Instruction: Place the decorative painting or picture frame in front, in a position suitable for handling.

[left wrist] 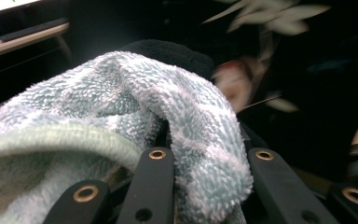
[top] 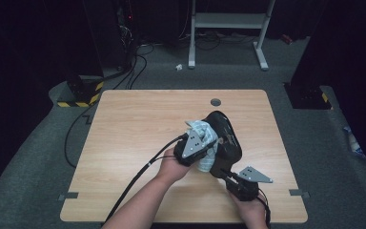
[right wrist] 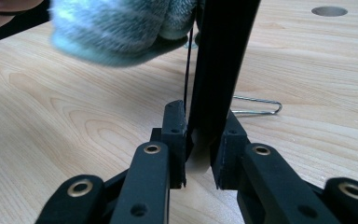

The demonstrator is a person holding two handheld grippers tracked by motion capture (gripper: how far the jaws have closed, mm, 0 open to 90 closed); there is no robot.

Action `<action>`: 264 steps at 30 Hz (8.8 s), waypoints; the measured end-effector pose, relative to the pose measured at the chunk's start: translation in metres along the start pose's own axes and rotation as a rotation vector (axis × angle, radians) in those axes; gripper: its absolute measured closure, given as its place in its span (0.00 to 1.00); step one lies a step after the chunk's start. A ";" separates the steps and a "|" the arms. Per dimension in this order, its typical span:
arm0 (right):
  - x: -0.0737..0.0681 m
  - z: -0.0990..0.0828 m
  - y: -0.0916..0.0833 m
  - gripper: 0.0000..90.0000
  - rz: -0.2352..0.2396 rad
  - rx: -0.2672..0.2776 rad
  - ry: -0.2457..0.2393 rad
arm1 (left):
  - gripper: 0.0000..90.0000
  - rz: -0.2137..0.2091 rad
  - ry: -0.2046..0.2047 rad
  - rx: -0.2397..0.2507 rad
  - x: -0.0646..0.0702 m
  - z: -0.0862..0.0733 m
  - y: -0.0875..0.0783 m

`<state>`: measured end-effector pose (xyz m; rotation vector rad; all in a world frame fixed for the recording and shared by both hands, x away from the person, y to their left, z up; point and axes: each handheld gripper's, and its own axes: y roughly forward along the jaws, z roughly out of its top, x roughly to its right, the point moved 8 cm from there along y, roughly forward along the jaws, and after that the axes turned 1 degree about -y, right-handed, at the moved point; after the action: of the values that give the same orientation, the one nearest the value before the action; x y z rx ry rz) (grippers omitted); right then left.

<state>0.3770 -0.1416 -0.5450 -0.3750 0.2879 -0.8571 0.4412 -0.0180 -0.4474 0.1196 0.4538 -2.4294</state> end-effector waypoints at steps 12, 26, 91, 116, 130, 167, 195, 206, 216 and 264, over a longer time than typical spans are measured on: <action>0.000 0.000 0.000 0.86 -0.003 -0.003 -0.008 | 0.87 0.118 -0.093 -0.068 -0.044 -0.024 0.007; -0.001 0.000 0.001 0.86 -0.004 -0.006 -0.012 | 0.87 0.146 -0.110 -0.158 -0.049 -0.058 0.018; 0.002 -0.001 0.002 0.86 -0.017 -0.018 -0.014 | 0.87 0.017 0.006 0.024 0.026 -0.002 0.000; 0.002 -0.001 0.002 0.87 -0.025 -0.018 -0.022 | 0.87 -0.055 -0.005 -0.289 0.042 -0.113 0.024; 0.002 -0.001 0.002 0.87 0.004 -0.017 -0.003 | 0.87 0.150 -0.133 -0.386 -0.034 -0.123 0.024; 0.003 -0.001 0.004 0.87 -0.011 -0.017 -0.001 | 0.87 0.108 -0.134 -0.389 -0.019 -0.110 0.032; 0.004 -0.001 0.003 0.86 -0.014 -0.018 0.009 | 0.87 0.094 -0.024 -0.217 -0.015 -0.038 0.018; 0.004 -0.001 0.003 0.86 -0.012 -0.018 0.004 | 0.87 0.110 -0.011 -0.238 -0.015 -0.039 0.020; 0.005 -0.002 0.003 0.86 -0.015 -0.023 0.004 | 0.87 0.011 0.090 -0.135 0.034 -0.008 0.009; 0.003 0.001 0.007 0.86 -0.025 -0.016 -0.006 | 0.85 0.104 -0.135 -0.218 0.000 -0.134 -0.040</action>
<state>0.3839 -0.1398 -0.5479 -0.3967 0.2856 -0.8787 0.4126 0.0580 -0.5617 -0.1108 0.6304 -2.2535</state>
